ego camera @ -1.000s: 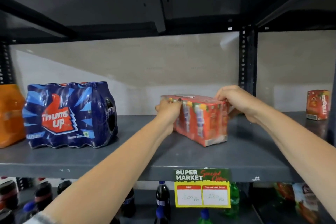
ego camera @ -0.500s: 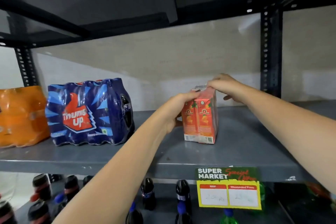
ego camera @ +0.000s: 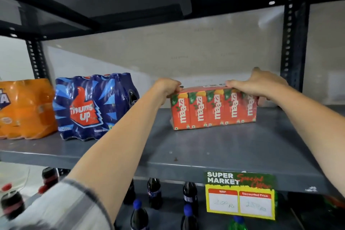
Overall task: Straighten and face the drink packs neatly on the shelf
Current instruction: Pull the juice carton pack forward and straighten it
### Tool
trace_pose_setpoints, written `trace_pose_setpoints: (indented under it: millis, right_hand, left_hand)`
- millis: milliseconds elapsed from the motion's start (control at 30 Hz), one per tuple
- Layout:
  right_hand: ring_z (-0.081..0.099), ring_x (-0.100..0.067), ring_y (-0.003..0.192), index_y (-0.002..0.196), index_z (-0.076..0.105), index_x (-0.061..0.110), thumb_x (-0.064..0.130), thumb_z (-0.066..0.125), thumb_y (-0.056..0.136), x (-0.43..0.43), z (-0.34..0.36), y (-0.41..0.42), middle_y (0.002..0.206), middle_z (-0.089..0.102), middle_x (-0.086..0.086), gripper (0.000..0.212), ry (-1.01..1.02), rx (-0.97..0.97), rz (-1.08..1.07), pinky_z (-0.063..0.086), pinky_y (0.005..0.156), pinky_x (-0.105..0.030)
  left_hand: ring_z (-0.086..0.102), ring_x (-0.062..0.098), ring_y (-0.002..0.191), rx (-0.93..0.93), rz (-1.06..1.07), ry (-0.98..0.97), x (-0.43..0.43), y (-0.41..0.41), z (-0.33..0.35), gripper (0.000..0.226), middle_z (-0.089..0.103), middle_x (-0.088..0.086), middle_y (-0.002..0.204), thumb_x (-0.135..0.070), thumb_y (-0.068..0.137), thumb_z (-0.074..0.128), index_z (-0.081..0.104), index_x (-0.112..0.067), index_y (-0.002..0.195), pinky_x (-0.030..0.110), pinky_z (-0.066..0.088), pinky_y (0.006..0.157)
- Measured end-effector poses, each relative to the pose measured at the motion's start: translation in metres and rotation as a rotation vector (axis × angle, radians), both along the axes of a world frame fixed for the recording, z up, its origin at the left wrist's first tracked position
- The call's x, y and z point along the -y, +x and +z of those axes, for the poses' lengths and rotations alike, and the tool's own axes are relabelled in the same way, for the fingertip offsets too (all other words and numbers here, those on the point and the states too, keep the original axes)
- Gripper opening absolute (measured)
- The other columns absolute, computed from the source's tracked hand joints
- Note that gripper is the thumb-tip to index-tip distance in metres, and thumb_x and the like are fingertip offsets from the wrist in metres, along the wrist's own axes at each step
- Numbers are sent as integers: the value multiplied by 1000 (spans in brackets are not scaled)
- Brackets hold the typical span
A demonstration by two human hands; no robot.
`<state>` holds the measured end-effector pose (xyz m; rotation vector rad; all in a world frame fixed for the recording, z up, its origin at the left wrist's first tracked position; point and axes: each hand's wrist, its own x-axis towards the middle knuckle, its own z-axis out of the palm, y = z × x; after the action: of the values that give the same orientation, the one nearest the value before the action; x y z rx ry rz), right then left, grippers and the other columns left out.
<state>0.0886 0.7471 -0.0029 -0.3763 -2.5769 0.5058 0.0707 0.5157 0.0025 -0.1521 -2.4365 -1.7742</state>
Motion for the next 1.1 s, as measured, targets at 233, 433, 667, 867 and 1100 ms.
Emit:
trace_pose_setpoints:
  millis: [233, 433, 667, 867, 1100]
  right_hand:
    - [68, -23, 63, 91, 56, 12, 80, 55, 71, -4, 0, 8, 78, 71, -4, 71, -73, -45, -18, 48, 58, -29]
    - [66, -32, 104, 119, 64, 10, 73, 47, 84, -17, -9, -10, 115, 73, -12, 74, -392, 178, 253, 53, 89, -43]
    - [66, -28, 94, 104, 63, 15, 68, 39, 91, -8, -10, 11, 99, 73, -10, 60, -349, 191, 293, 51, 91, -44]
    - [67, -26, 89, 106, 57, 17, 69, 39, 89, -4, -20, 30, 94, 73, -8, 58, -309, 97, 295, 53, 86, -42]
    - [67, -25, 87, 99, 61, 20, 69, 35, 86, 7, -34, 68, 88, 72, -4, 57, -192, -56, 270, 56, 85, -45]
  left_hand:
    - [68, 23, 87, -158, 204, 192, -6, -53, -12, 14, 69, 11, 103, 1, 90, 55, 67, -3, 96, 30, 58, 76]
    - [64, 22, 65, -15, 181, 222, -1, -44, -26, 14, 63, 9, 70, -23, 94, 48, 52, -10, 92, 31, 51, 68]
    - [64, 18, 64, 46, 68, 90, 5, -30, -27, 26, 62, 4, 66, -33, 97, 40, 50, -16, 81, 32, 53, 78]
    - [66, 21, 77, 43, 88, 49, 13, -13, -29, 25, 62, 2, 66, -38, 96, 45, 55, -17, 89, 38, 53, 93]
    - [61, 17, 63, 21, 117, 48, 26, 10, -33, 25, 59, 1, 64, -38, 96, 48, 53, -15, 86, 34, 53, 83]
